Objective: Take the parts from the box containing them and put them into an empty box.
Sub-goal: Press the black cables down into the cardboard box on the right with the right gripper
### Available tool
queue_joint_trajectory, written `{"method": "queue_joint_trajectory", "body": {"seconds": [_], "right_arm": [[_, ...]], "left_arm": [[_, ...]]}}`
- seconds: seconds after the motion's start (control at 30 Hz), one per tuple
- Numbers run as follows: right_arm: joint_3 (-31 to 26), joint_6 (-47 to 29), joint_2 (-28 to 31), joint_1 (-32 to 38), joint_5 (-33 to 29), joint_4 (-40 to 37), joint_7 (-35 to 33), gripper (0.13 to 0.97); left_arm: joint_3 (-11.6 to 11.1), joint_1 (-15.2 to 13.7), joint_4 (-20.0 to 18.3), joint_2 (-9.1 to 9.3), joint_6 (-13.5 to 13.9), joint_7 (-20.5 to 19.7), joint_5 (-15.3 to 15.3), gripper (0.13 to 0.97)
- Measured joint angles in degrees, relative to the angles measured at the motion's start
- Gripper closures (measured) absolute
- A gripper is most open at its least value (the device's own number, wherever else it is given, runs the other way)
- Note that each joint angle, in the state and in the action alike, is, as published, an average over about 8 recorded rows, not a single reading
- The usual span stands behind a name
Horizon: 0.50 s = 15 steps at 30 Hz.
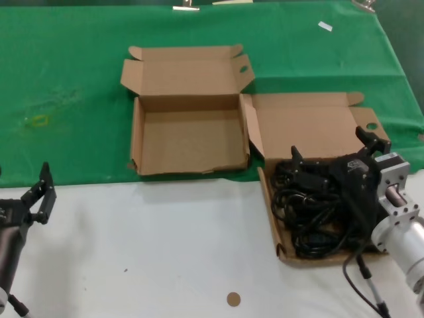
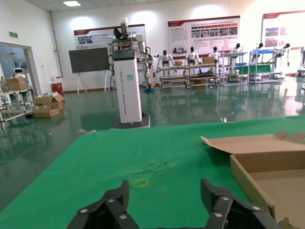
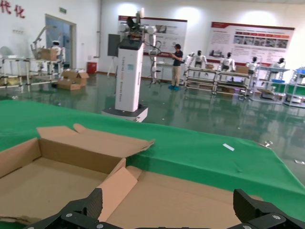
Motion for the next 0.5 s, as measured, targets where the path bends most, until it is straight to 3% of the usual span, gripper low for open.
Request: {"method": "queue_joint_trajectory", "body": {"seconds": [0.43,0.5], "right_arm": [[-17.5,8.1,19.4,7.2,17.2,3.6,-5.5,0.129],[-20.8,8.5,22.5,9.3,19.9,4.1,-6.8,0.129]], "left_arm": [[0.0,0.0,0.0,0.00,0.0,0.0,0.0,0.753],[0.0,0.0,0.0,0.00,0.0,0.0,0.0,0.753]]}}
